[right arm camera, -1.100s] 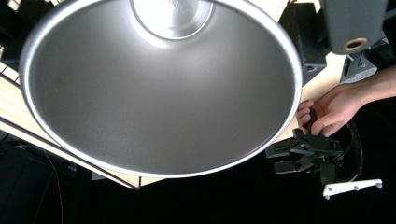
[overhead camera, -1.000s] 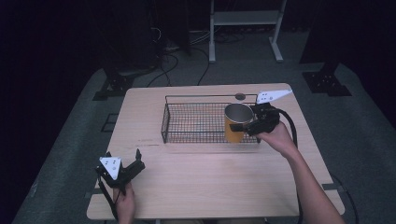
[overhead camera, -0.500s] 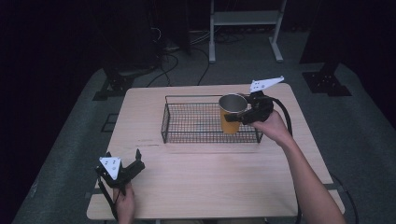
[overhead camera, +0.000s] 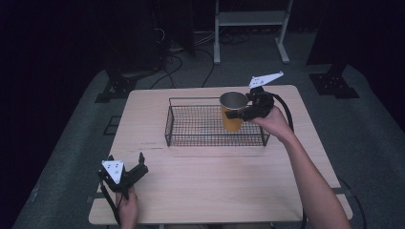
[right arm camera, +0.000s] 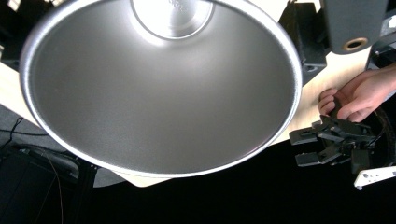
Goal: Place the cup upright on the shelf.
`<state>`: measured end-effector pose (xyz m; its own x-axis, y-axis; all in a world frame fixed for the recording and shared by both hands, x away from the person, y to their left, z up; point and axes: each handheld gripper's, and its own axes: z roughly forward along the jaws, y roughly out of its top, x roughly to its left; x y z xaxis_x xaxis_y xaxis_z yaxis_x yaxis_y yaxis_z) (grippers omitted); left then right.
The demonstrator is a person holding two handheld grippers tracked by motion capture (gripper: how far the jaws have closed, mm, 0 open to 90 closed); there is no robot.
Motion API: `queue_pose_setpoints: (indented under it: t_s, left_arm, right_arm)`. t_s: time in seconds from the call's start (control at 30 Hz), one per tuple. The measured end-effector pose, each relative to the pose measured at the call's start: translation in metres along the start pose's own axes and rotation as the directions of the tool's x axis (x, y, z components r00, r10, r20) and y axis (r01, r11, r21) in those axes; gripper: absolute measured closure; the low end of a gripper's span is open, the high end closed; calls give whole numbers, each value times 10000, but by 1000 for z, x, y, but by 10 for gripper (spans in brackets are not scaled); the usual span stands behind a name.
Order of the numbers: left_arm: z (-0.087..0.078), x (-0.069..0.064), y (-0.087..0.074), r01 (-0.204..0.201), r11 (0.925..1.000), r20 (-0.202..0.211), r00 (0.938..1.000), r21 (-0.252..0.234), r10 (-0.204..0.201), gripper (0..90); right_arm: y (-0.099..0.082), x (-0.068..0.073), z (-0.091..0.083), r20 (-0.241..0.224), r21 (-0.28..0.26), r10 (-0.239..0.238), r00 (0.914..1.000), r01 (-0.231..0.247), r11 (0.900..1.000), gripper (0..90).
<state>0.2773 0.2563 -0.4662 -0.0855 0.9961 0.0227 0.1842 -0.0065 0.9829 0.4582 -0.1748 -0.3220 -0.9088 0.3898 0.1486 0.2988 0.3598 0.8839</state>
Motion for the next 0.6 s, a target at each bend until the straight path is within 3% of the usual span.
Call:
queue_pose_setpoints:
  t_s: [0.23, 0.6]
  left_arm:
    - [0, 0, 0, -1, 10000, 11, 10000, 8, 1, 0]
    - [0, 0, 0, 20, 10000, 5, 10000, 6, -20, 0]
  right_arm:
    - [8, -7, 10, -44, -38, -91, 9999, 91, 10000, 128]
    - [2, -21, 24, -144, -19, 333, 9993, -333, 9994, 128]
